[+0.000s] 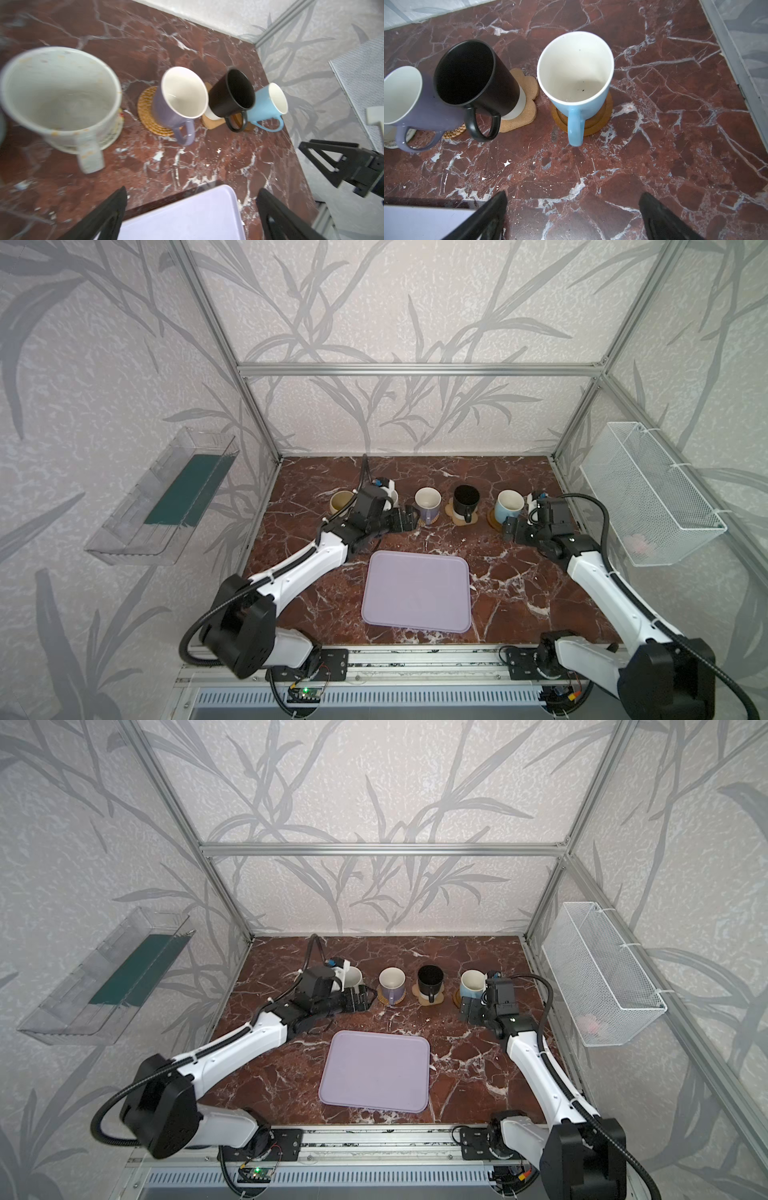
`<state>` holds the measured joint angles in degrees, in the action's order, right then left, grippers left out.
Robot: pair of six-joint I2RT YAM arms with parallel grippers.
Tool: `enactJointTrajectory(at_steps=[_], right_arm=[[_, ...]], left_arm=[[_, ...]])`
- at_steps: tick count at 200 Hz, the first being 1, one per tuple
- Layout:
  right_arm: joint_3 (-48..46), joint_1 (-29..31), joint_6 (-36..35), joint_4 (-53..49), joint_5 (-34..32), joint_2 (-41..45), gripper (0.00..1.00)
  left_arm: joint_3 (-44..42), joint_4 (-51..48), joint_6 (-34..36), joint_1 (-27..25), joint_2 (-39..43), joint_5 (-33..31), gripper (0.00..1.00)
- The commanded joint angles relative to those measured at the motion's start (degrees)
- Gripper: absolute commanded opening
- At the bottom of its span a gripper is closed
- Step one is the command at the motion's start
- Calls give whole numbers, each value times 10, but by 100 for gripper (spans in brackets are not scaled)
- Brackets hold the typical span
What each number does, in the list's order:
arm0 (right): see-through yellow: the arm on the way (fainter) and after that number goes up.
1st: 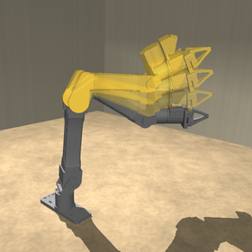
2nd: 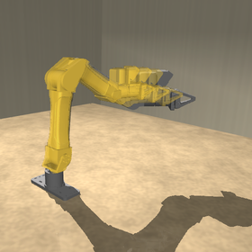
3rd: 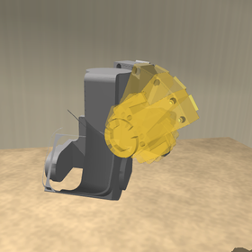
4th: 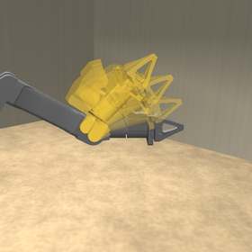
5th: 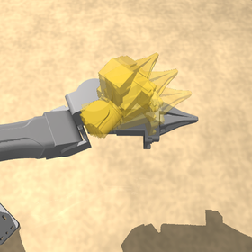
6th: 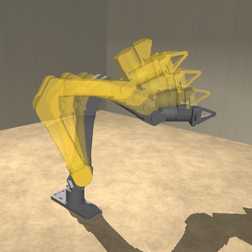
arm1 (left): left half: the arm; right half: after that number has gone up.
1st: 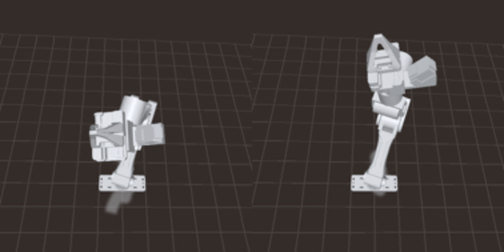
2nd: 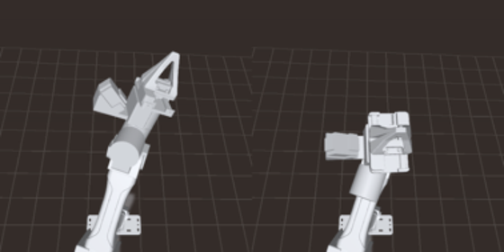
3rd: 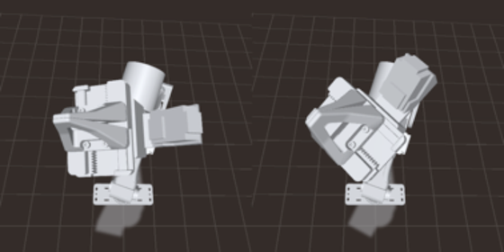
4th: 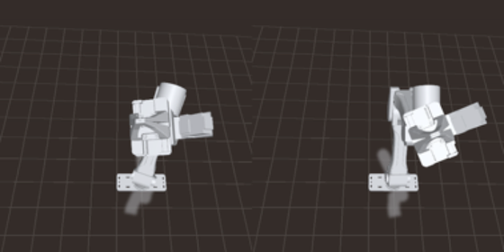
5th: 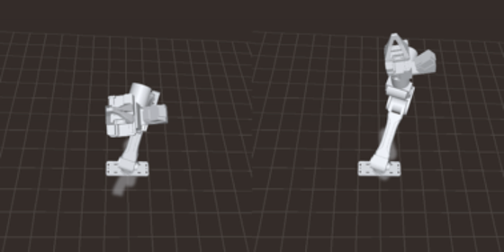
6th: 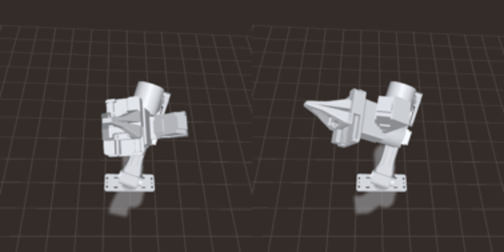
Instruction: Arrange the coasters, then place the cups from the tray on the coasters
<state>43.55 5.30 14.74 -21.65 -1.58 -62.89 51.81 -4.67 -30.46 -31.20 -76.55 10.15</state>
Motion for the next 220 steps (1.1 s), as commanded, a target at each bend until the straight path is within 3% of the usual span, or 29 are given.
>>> enactJointTrajectory(at_steps=[1, 37, 64, 117, 154, 220], right_arm=[[-34, 1, -4, 54, 5, 28, 96], [-97, 1, 6, 119, -26, 60, 95], [-148, 2, -37, 201, -67, 76, 93], [-215, 1, -121, 361, -78, 57, 94], [-238, 1, -148, 472, -83, 5, 95], [-258, 2, -181, 588, -58, -66, 95]], left_arm=[[-56, 19, 92, 0, 74, -98, 99], [-141, 6, 153, 17, 172, -223, 99], [-180, 22, 170, 42, 210, -321, 99], [-230, 119, 257, 98, 236, -423, 99], [-282, 259, 287, 135, 214, -436, 98], [-339, 460, 307, 215, 46, -338, 95]])
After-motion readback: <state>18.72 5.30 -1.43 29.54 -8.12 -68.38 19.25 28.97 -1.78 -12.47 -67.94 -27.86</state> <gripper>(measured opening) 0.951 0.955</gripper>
